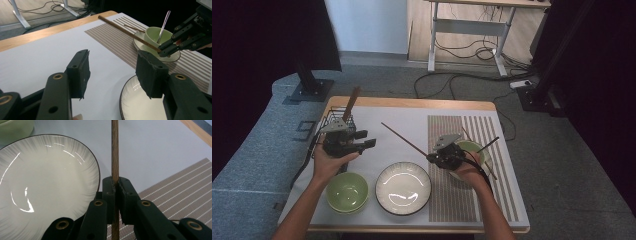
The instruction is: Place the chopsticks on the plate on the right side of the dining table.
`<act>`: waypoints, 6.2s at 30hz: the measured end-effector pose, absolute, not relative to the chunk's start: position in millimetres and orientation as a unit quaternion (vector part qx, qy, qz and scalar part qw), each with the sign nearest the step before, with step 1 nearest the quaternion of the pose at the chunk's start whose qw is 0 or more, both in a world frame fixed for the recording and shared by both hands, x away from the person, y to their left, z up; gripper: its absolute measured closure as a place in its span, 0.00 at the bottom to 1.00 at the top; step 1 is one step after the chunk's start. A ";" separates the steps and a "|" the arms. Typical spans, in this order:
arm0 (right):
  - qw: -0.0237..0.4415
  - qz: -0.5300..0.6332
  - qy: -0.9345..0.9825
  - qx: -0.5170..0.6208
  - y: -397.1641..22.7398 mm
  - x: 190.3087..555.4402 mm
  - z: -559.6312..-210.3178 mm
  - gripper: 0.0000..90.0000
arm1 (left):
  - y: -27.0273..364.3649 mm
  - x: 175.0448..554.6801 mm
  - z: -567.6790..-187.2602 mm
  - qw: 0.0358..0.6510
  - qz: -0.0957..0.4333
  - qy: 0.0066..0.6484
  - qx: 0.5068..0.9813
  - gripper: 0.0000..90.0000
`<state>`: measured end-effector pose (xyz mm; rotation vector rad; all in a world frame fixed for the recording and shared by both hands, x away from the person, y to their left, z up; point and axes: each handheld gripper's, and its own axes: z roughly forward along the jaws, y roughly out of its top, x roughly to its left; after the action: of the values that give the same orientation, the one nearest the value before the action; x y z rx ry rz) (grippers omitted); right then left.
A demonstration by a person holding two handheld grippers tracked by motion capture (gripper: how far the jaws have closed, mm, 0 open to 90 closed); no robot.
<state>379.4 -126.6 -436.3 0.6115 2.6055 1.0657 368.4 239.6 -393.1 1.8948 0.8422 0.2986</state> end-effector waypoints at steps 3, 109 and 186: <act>0.128 0.375 0.888 0.233 -130.8 379.2 -437.5 0.94 | 240.2 365.0 -394.1 0.489 0.126 0.348 0.790 0.48; 0.168 0.439 0.789 0.395 -264.6 345.2 -414.1 0.94 | 254.7 309.1 -410.7 0.513 0.129 0.350 0.773 0.41; 0.198 0.413 0.705 0.542 -344.3 350.7 -457.5 0.94 | 250.6 308.7 -415.0 0.488 0.122 0.351 0.790 0.42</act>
<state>350.7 -344.3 -457.5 1.5170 1.9725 1.1561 308.7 250.6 -415.0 1.9198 0.8521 0.2962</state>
